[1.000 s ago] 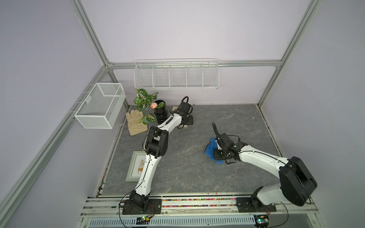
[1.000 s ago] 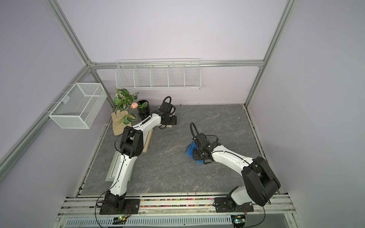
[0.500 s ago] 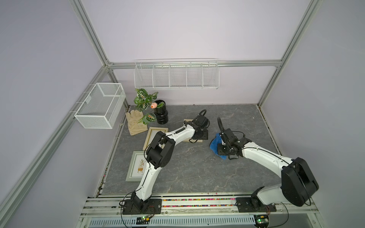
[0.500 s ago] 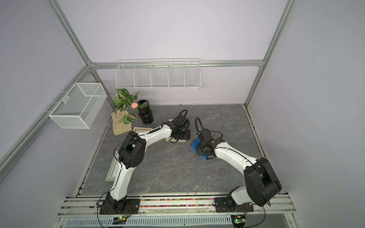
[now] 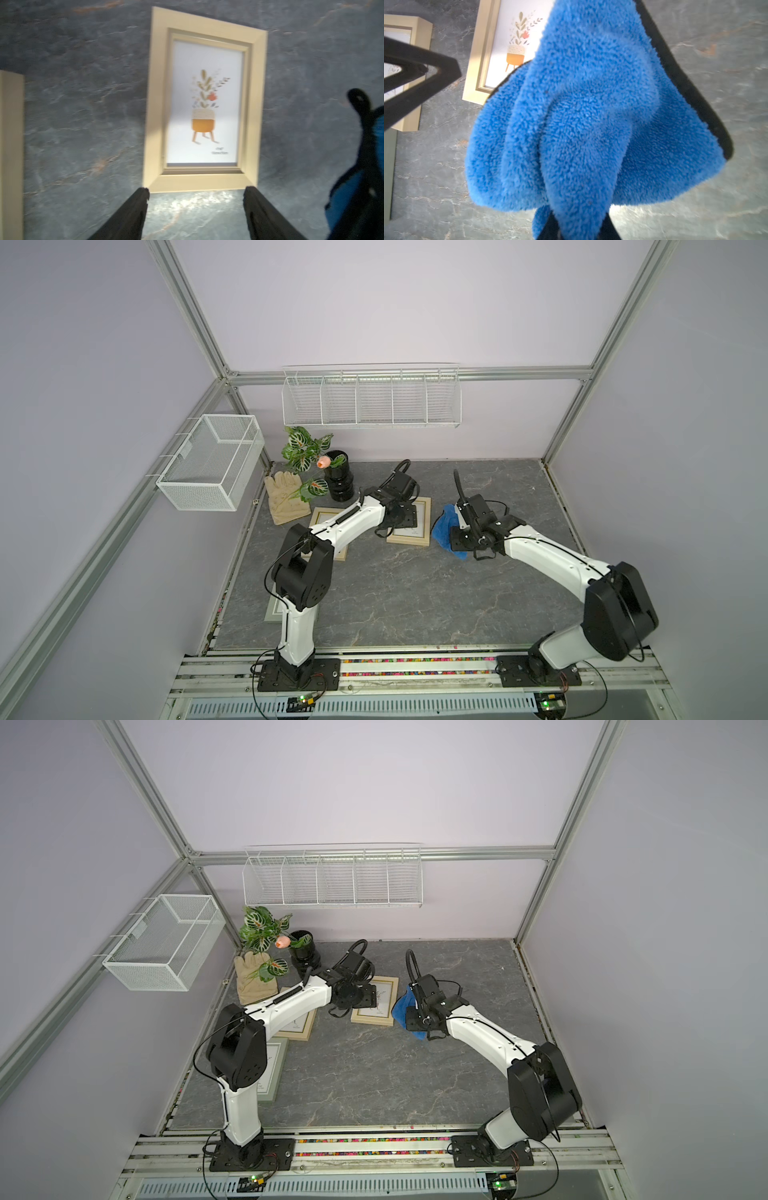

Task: Wipe the picture frame with a cloth
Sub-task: Move the picture frame to the center of the board.

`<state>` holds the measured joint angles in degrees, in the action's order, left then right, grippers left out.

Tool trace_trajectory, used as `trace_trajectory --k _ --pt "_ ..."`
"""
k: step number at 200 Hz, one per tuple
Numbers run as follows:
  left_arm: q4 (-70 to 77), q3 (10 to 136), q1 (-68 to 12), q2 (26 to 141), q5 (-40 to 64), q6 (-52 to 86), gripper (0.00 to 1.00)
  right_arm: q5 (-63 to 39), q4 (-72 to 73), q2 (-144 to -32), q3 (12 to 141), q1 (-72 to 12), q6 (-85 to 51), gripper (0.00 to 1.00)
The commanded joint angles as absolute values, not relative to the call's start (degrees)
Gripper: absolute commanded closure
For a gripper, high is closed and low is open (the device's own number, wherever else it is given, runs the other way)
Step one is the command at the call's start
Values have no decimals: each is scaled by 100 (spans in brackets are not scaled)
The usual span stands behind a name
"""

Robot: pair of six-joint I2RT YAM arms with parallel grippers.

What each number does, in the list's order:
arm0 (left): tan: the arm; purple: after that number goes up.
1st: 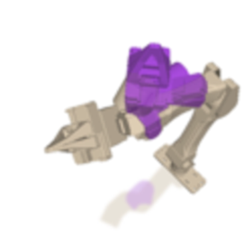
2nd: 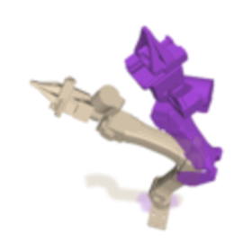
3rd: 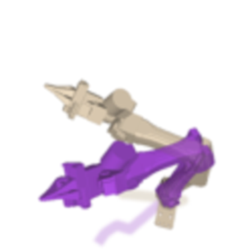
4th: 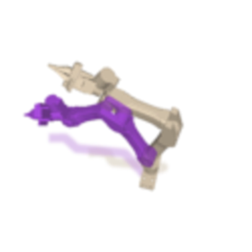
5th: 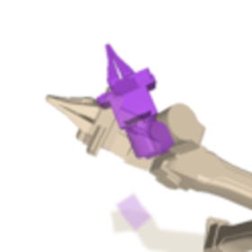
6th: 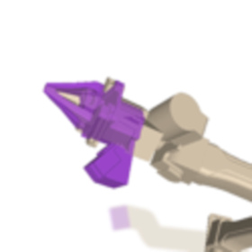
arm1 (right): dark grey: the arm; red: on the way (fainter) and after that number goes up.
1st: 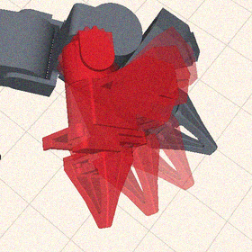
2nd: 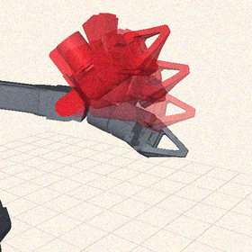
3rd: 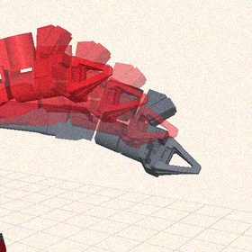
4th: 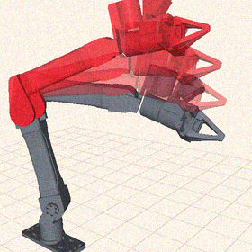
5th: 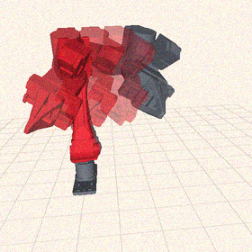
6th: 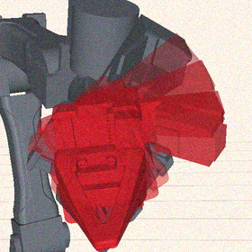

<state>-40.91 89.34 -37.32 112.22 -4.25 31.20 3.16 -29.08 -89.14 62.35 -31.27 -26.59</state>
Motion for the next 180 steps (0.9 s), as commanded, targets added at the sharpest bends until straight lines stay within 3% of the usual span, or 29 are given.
trace_trajectory --k 1,97,135,180 --pt "-3852 8598 -3476 11190 -512 2900 24 101 -2856 -9312 6569 -3190 -2505 85" --pt "-3018 8316 -3279 11684 191 2751 39 30 -3168 -11357 8401 -3391 -2136 86" --pt "-2874 8077 -3381 11711 343 2742 49 9 -3167 -11655 8217 -3467 -2163 87" --pt "-2756 7666 -3654 11594 314 2802 58 0 -3076 -11057 7245 -3790 -2377 88"
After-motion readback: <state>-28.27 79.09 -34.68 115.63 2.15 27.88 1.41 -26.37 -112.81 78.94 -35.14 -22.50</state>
